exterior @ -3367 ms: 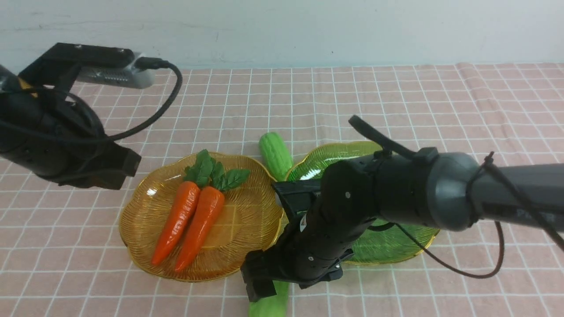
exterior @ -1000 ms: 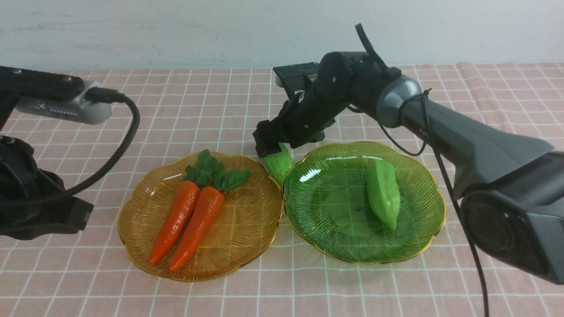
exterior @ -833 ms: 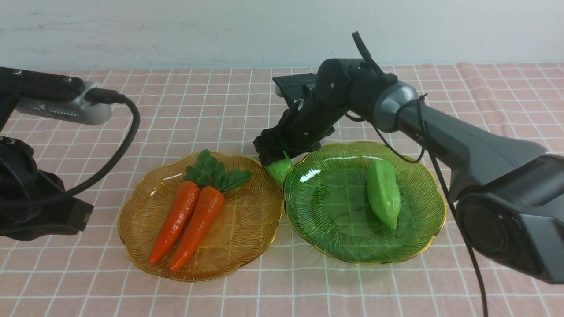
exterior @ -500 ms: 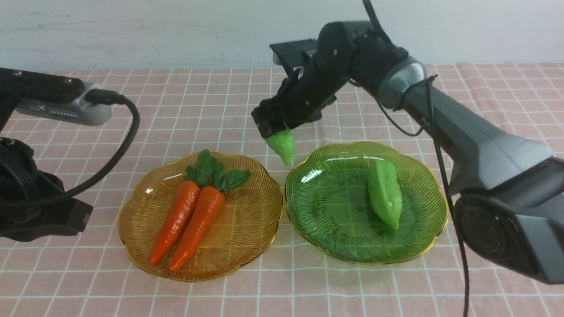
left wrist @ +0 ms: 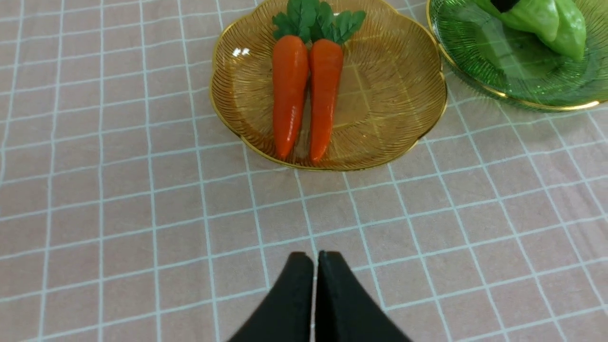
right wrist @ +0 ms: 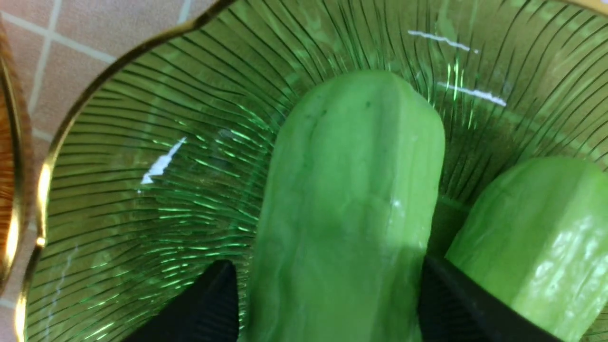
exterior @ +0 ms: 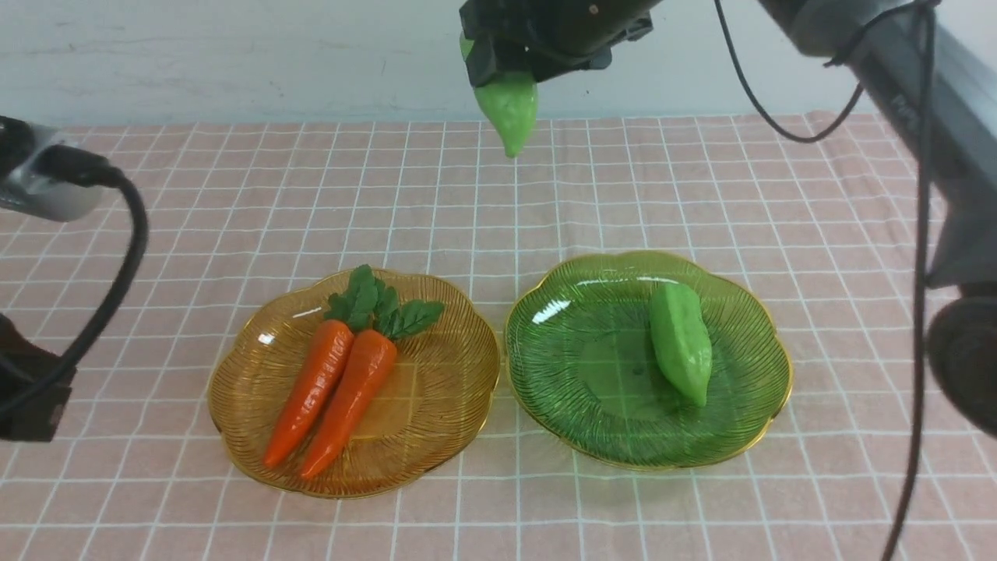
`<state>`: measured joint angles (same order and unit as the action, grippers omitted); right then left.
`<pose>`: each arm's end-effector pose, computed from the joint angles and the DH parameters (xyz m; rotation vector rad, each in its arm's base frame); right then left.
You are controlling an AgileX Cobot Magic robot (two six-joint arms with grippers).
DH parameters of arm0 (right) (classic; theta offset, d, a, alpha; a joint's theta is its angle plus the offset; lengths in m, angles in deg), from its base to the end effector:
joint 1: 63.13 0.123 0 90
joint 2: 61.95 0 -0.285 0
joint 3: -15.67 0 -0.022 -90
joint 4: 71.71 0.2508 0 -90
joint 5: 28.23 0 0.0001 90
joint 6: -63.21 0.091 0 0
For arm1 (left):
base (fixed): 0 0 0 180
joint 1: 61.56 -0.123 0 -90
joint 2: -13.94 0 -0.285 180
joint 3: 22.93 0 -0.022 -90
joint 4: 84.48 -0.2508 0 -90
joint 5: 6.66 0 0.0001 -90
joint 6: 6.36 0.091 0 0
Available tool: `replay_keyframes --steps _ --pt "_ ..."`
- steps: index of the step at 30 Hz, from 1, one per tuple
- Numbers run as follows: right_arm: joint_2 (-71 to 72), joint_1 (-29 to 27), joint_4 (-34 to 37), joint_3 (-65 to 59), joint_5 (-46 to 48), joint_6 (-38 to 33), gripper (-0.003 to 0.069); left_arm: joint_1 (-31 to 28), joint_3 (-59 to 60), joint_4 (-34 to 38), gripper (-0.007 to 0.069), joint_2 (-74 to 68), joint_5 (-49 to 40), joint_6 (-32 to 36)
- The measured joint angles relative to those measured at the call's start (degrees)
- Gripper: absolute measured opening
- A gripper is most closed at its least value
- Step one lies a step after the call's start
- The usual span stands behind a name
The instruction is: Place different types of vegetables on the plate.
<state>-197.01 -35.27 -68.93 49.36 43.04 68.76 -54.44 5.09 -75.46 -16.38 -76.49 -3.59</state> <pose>0.4078 0.2203 0.2063 -0.5673 2.9760 0.1241 0.0250 -0.0166 0.3618 0.2122 2.2248 -0.2361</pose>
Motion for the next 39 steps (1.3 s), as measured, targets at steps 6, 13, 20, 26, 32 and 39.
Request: replay_keyframes --steps 6,13,20,26,32,39 --pt "2.06 0.0 0.21 0.17 -0.08 0.08 0.0517 0.0 0.11 2.0 -0.0003 0.0 -0.11 -0.27" --pt "13.47 0.0 0.98 -0.18 -0.02 -1.01 0.0502 0.0 0.11 2.92 -0.0003 0.0 -0.17 -0.27" --pt "46.38 0.0 -0.64 -15.57 0.43 -1.66 0.0139 0.0 0.11 3.16 -0.0003 0.0 -0.11 -0.27" --pt "76.54 0.0 -7.93 -40.43 -14.18 2.23 -0.0008 0.0 0.11 3.33 -0.0003 0.0 4.65 -0.27" --pt "113.94 0.0 -10.9 -78.98 -51.15 7.37 -0.0014 0.0 0.11 3.36 -0.0003 0.0 8.94 -0.27" --pt "127.92 0.0 -16.65 -90.29 -61.18 10.15 -0.0014 0.0 0.24 3.42 -0.0003 0.07 11.18 1.39"
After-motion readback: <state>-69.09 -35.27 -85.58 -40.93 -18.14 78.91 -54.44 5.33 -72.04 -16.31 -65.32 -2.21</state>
